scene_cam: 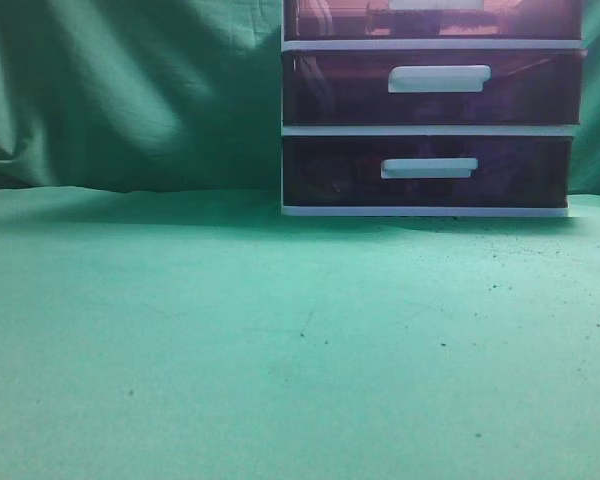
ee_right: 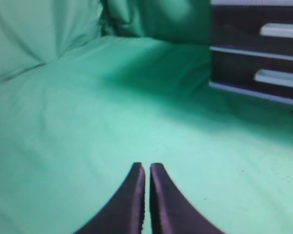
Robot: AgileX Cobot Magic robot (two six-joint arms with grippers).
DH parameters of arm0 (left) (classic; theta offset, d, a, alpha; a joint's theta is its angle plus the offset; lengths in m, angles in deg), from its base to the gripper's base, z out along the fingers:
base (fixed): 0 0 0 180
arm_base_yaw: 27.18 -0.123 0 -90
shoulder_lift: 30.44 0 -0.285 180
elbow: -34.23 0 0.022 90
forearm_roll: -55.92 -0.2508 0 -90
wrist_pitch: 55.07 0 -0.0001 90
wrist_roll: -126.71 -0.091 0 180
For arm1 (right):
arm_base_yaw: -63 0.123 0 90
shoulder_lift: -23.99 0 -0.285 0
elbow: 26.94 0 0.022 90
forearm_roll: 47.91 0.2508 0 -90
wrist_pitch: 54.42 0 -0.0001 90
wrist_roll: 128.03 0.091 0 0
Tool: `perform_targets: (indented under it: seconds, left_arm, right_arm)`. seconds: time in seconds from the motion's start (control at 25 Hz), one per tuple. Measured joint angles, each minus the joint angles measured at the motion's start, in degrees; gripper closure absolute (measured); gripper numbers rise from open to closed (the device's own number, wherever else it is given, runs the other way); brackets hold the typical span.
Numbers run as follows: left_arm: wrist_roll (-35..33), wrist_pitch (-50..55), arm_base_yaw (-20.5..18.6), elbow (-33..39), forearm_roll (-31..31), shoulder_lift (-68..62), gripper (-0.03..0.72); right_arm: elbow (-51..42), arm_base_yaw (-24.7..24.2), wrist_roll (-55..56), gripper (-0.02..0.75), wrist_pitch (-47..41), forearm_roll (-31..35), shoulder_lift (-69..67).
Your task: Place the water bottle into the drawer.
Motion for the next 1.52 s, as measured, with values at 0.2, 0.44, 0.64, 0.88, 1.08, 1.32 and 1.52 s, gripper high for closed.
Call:
perform_targets:
  seconds: [0.2,0.44,0.64,0.88,1.08,1.32,1.52]
  left_arm:
    - [0.00,0.87,0.00,1.76,0.00,0.00,0.688]
    - [0.00,1.25,0.00,1.76,0.00,0.00,0.688]
    - [0.00,1.25,0.00,1.76,0.00,0.00,0.688]
    - [0.00,1.25,0.00,1.76,0.00,0.00,0.688]
    - [0.00,1.25,0.00,1.76,0.00,0.00,0.688]
    - [0.00,1.35,0.00,1.76,0.00,0.00,0.688]
    - [0.00,1.35,0.00,1.76,0.00,0.00,0.688]
  right_arm:
    - [-0.25,0.00,0.00,0.738,3.17,3.73,0.00]
    - [-0.25,0.00,-1.67,0.690,3.66,6.28,0.00]
    - [-0.29,0.00,-9.10,0.690,4.77,0.01,0.00]
    - [-4.12,-1.34,-7.19,0.690,13.07,-6.04,2.32]
    - [-9.71,-8.86,23.09,0.690,13.47,-32.48,13.24]
    - [-15.00,-13.15,40.79,0.690,10.51,-45.87,15.52]
    - [-15.64,-15.48,43.32,0.690,8.00,-46.61,15.52]
